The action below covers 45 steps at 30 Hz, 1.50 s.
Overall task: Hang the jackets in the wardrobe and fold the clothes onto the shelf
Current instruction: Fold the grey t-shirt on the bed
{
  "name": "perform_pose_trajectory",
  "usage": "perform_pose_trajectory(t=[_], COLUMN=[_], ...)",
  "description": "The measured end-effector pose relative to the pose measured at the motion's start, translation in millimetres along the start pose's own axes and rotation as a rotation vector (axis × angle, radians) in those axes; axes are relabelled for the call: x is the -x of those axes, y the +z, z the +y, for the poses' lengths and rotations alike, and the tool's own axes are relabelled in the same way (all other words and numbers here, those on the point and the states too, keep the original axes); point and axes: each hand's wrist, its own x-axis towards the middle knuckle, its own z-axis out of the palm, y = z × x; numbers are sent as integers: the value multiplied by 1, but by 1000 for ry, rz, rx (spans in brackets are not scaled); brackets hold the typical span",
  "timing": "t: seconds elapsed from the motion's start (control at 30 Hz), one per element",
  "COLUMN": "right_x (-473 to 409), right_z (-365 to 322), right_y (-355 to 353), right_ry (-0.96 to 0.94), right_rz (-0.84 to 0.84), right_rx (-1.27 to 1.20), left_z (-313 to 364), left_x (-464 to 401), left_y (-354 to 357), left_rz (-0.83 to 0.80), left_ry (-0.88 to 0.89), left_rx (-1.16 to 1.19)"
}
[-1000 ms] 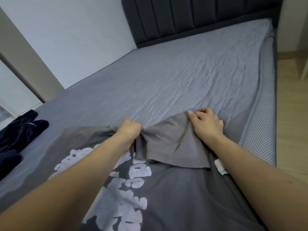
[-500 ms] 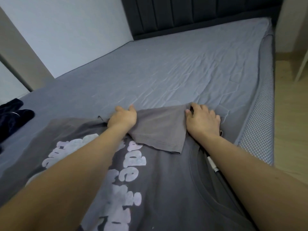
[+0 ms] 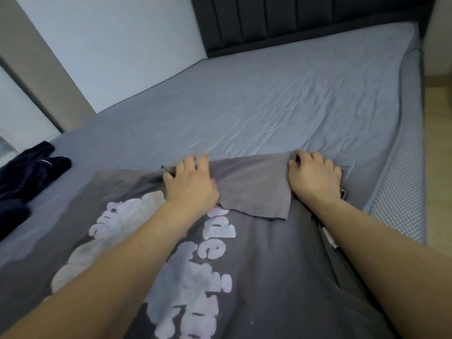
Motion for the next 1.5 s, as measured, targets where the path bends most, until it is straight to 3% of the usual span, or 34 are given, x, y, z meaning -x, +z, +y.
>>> perform_pose_trajectory(t=[0.07, 0.13, 0.3, 0.47, 0.57, 0.7, 0.83, 1.0, 1.1, 1.23, 1.3, 1.4, 1.5], right_x=[0, 1, 1, 19, 53, 117, 183, 253, 289, 316, 327, 341, 351], right_z=[-1, -1, 2, 1, -6, 3, 22, 21, 15, 8, 3, -12, -33], right_y=[0, -2, -3, -20, -45, -81, -102, -137, -162, -182, -183, -184, -183], right_ry=[6, 14, -49, -89, -219, -459, -573, -850, -1010, -1119, -1203, -1285, -1312], right_rz=[8, 49, 19, -108, -88, -197, -290, -196, -330, -456, -449, -374, -398], right_rx=[-21, -113, -195, -75, -59, 38, 231, 114, 143, 281, 326, 373, 484], left_z=[19, 28, 24, 30, 33, 25, -1, -45, -83, -122, -137, -153, -155], left_x=[7, 21, 23, 25, 39, 82, 153, 254, 305, 330, 327, 329, 336], left_y=[11, 37, 68, 53, 40, 27, 11, -17, -41, -75, -84, -83, -73], left_rz=[-126, -285, -218, -261, -299, -380, -420, -418, -427, -662, -759, -649, -334], left_ry=[124, 181, 163, 125, 27, -11, 113, 389, 531, 520, 508, 572, 644], left_rx=[218, 198, 131, 35, 27, 100, 149, 214, 270, 420, 375, 176, 318])
